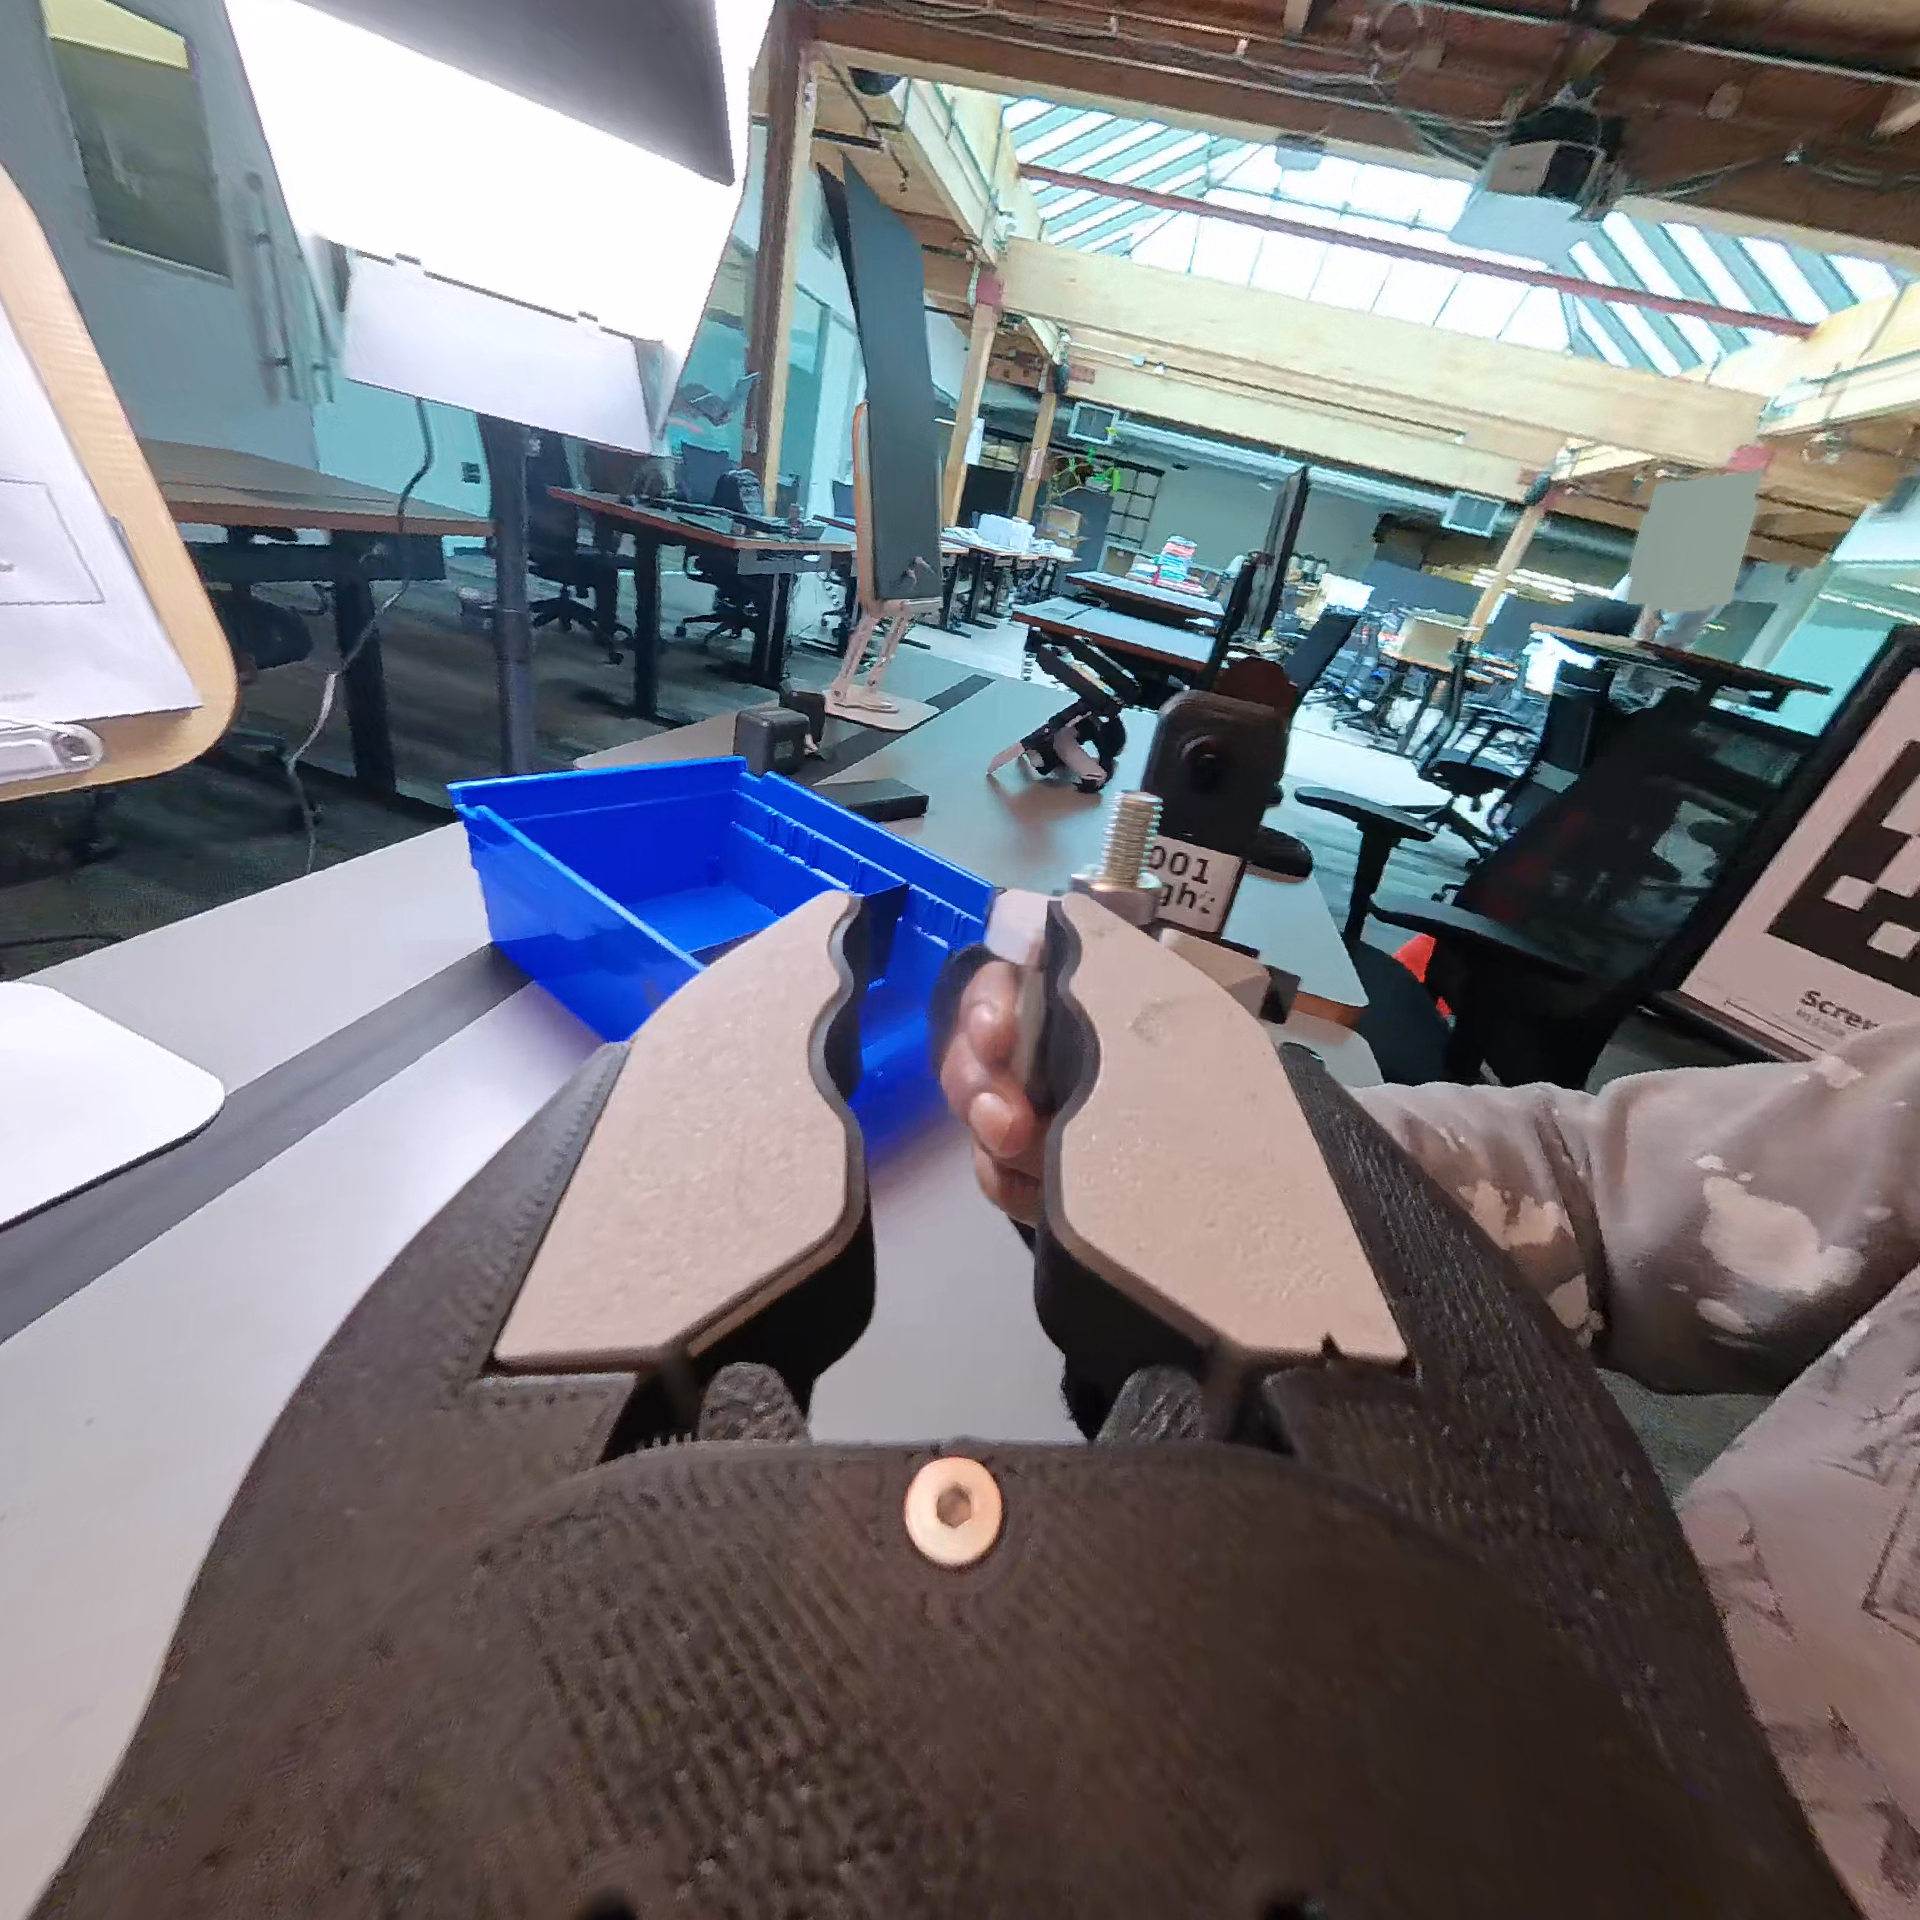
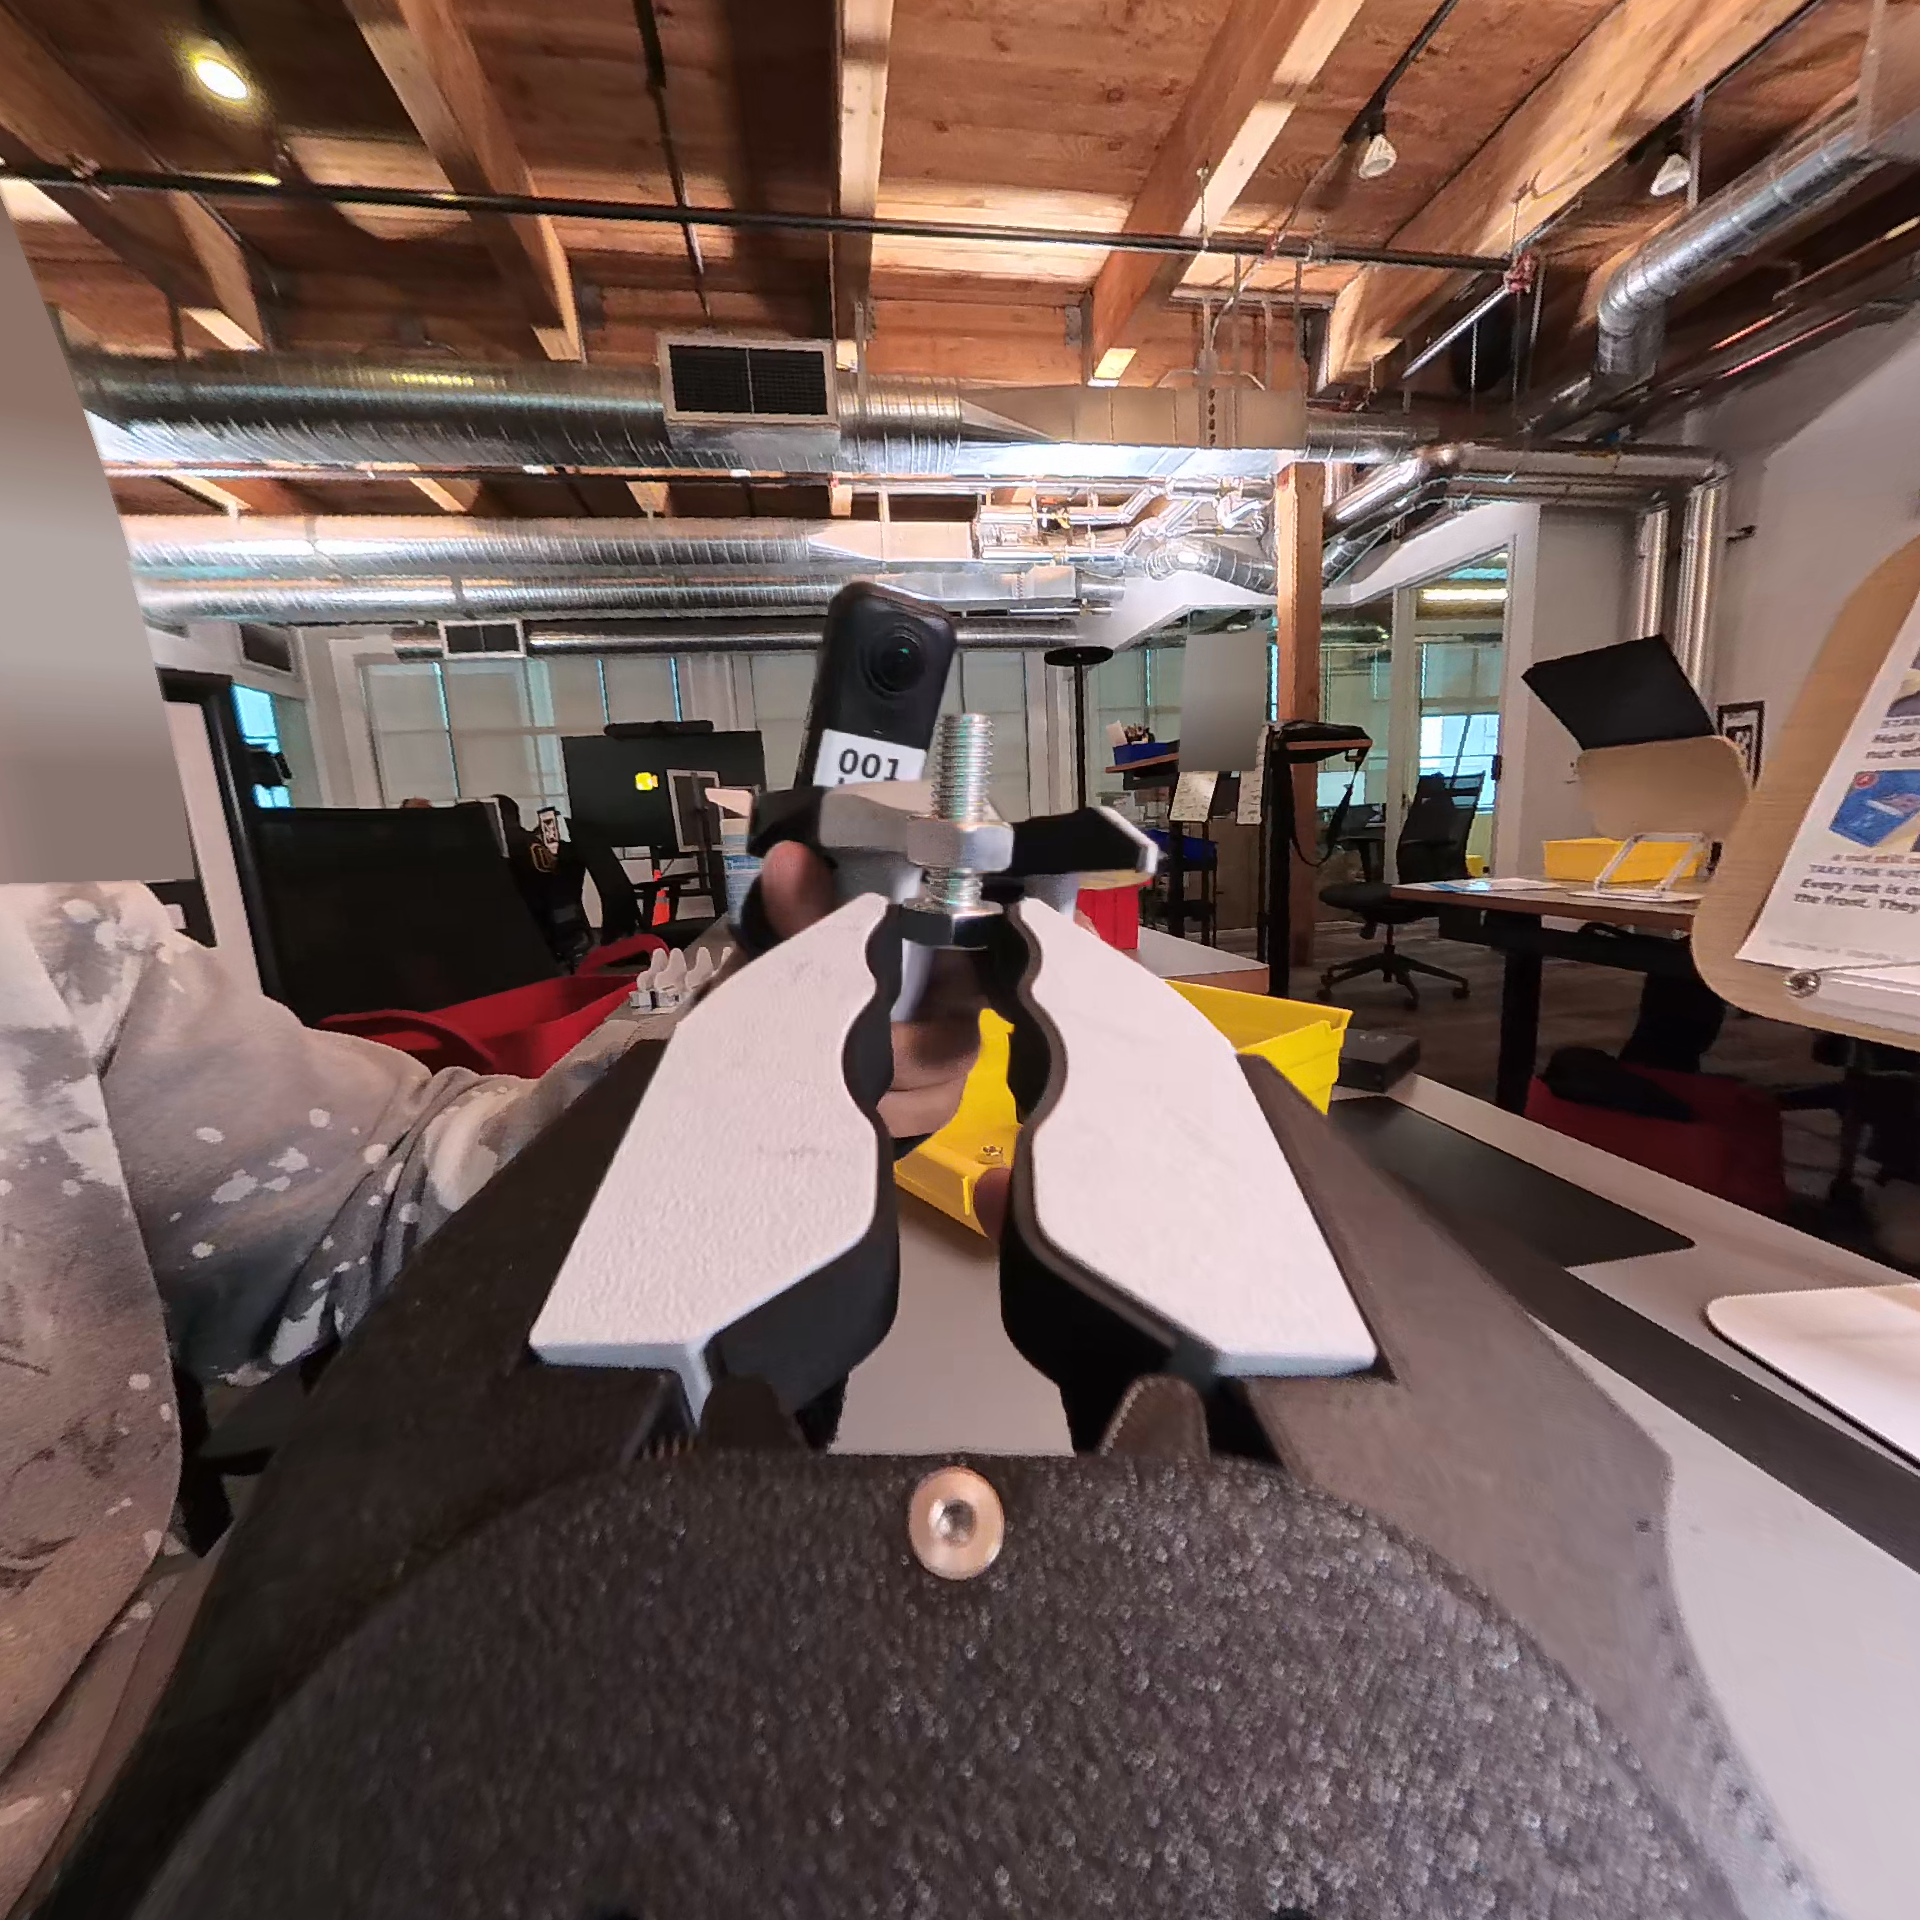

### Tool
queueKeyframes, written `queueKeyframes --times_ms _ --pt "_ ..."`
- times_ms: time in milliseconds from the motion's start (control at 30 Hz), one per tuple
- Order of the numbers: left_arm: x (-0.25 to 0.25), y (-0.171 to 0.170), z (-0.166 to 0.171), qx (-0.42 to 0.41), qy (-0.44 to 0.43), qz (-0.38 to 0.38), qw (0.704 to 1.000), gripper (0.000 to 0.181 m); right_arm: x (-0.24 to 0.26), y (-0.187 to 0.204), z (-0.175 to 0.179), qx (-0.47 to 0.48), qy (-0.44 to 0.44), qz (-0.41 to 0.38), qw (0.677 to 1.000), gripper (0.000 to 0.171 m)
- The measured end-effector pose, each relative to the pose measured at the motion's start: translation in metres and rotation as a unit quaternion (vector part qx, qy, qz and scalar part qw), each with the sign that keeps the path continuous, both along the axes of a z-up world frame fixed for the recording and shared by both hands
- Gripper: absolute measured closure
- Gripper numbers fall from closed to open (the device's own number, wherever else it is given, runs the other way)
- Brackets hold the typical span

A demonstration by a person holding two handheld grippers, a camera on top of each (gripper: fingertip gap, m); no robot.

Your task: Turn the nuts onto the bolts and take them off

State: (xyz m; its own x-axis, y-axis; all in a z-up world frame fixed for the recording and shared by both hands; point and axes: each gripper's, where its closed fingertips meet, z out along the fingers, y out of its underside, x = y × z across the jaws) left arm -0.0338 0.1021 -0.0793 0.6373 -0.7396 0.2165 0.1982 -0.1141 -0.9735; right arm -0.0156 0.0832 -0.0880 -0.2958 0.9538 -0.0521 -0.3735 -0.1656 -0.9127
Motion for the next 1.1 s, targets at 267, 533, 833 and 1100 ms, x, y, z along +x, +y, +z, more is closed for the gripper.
queueKeyframes --times_ms 267,533,833,1100 --pt "0.019 -0.007 -0.003 -0.004 0.012 -0.040 0.999 0.143 -0.004 -0.002 -0.003 0.007 -0.013 -0.008 1.000 0.153" --pt "0.003 0.000 -0.003 -0.009 0.008 -0.005 1.000 0.150 0.000 0.003 -0.001 0.000 -0.006 -0.007 1.000 0.153" --pt "-0.009 0.010 -0.011 -0.021 0.022 0.041 0.999 0.167 0.001 0.000 0.001 0.004 -0.003 -0.002 1.000 0.153" --pt "0.016 -0.008 -0.005 -0.015 0.018 -0.039 0.999 0.142 -0.004 0.004 -0.005 0.005 -0.020 -0.022 1.000 0.153"
